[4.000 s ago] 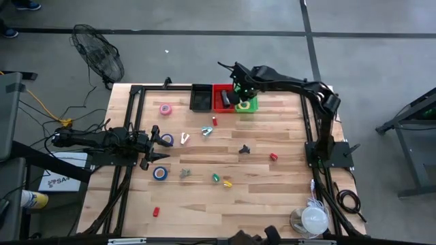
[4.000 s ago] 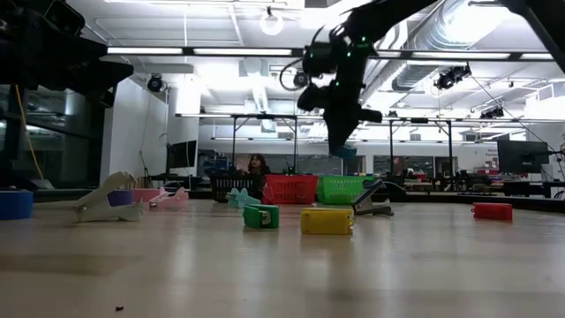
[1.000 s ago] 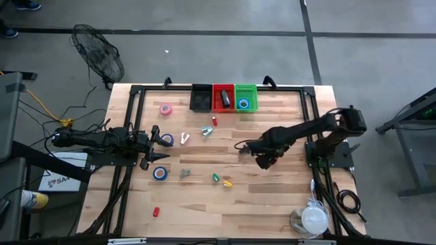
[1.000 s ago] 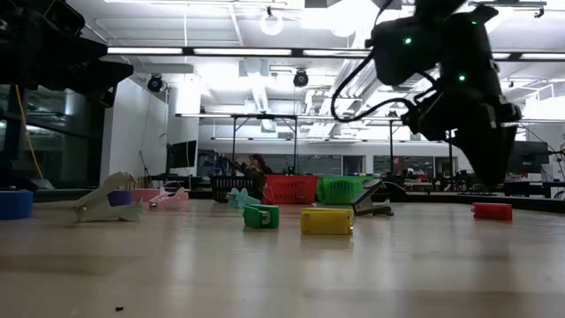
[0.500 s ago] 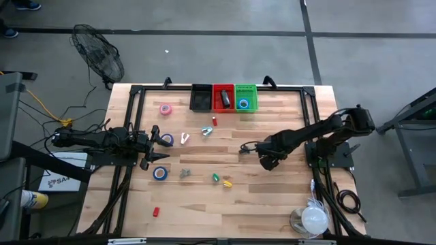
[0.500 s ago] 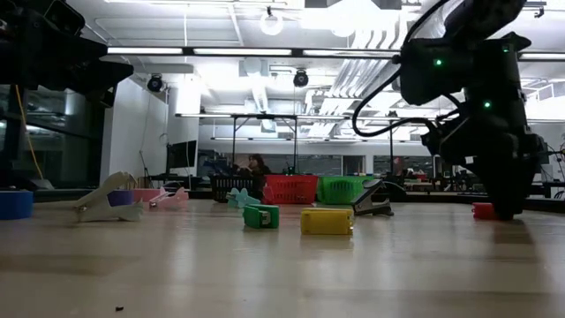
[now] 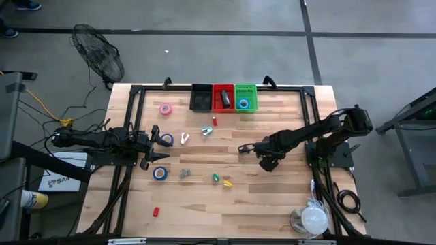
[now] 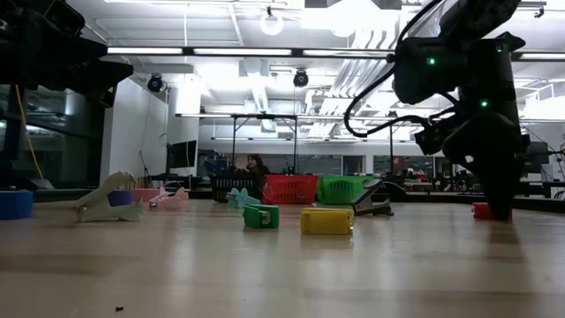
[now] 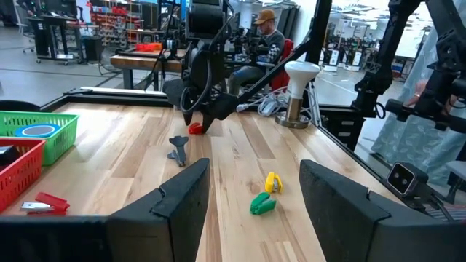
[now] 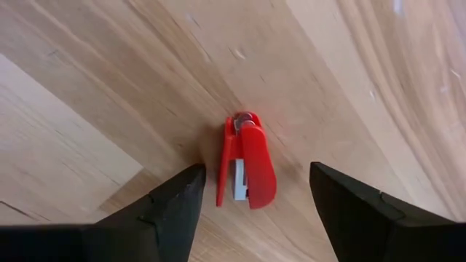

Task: Pick and place Stapler, Stapler remover, tape
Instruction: Put the middle right small red stapler into the red bin

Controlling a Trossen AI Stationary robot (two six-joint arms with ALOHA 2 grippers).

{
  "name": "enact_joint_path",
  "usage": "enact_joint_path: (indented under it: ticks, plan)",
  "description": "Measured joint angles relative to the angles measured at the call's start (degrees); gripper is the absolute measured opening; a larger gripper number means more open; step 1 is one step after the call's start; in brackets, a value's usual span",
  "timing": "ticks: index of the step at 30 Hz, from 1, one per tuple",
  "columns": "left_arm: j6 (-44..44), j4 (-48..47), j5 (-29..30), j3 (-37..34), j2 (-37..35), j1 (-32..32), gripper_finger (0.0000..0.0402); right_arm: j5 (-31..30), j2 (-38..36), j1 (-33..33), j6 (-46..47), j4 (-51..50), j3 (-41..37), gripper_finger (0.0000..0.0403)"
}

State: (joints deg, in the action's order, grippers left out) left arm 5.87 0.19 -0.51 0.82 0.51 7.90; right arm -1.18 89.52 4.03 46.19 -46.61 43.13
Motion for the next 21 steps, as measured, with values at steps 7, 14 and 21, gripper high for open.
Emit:
enact_joint_path:
  ticks: [7, 14, 21]
  plan:
    - [0.02, 0.0, 0.0, 0.0, 0.0, 0.0, 0.0211, 0.01, 0.0, 0.0, -0.25, 0.98, 0.0, 0.0242]
    - [0.0, -0.02, 0.0, 0.0, 0.0, 0.0, 0.0211, 0.72, 0.0, 0.0, -0.26, 1.43, 0.02, 0.0201]
    - [0.0, -0.02, 0.0, 0.0, 0.0, 0.0, 0.0211, 1.52, 0.0, 0.0, -0.36, 1.73, 0.09, 0.0134]
